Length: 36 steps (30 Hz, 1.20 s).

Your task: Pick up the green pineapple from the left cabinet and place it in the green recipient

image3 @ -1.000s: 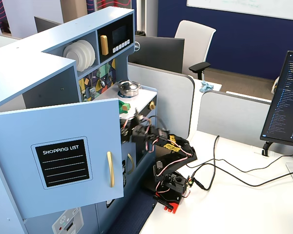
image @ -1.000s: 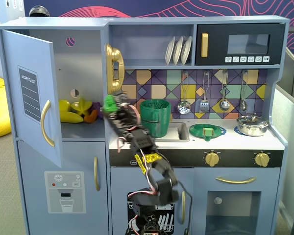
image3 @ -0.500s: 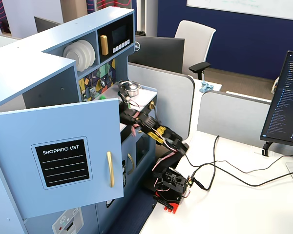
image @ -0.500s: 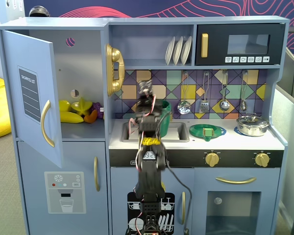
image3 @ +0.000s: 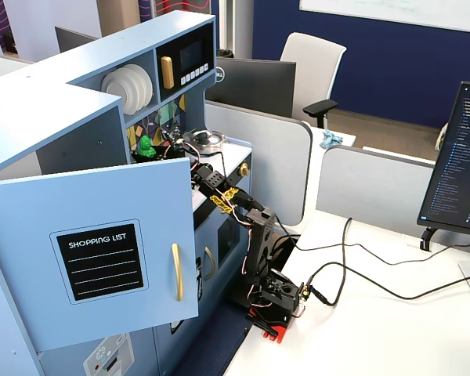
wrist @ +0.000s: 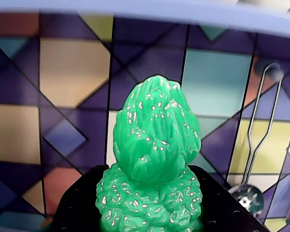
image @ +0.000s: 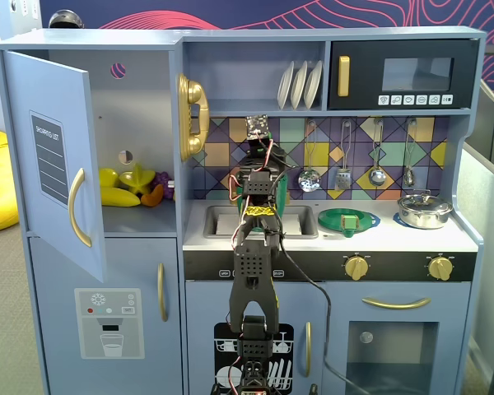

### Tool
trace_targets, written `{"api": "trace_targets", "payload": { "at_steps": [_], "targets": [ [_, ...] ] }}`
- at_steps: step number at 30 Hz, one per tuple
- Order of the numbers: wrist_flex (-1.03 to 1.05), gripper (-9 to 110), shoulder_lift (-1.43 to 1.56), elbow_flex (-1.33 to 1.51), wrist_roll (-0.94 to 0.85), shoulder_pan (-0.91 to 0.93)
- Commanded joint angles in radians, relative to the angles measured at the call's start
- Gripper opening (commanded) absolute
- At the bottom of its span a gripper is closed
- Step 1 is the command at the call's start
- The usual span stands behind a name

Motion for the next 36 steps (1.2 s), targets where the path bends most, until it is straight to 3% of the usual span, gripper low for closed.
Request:
{"api": "trace_targets", "payload": {
  "at_steps": [1,5,8,11,22,25,36],
  "targets": [
    [-0.014,0,-0.014,-0.094,-0.015,-0.025],
    [-0.018,0,-0.051,-0.127,-0.008,-0.034],
    [-0.014,30,-0.052,-0.133,0.066,-0.028],
    [-0.008,34,-0.054,-0.135,0.084,-0.026],
    [-0.035,29,0.048,-0.071,0.052,-0.02],
    [-0.026,27,0.264,0.146,0.046,-0.031],
    [0.377,21,1.048,0.992,0.052,0.017]
  ]
}}
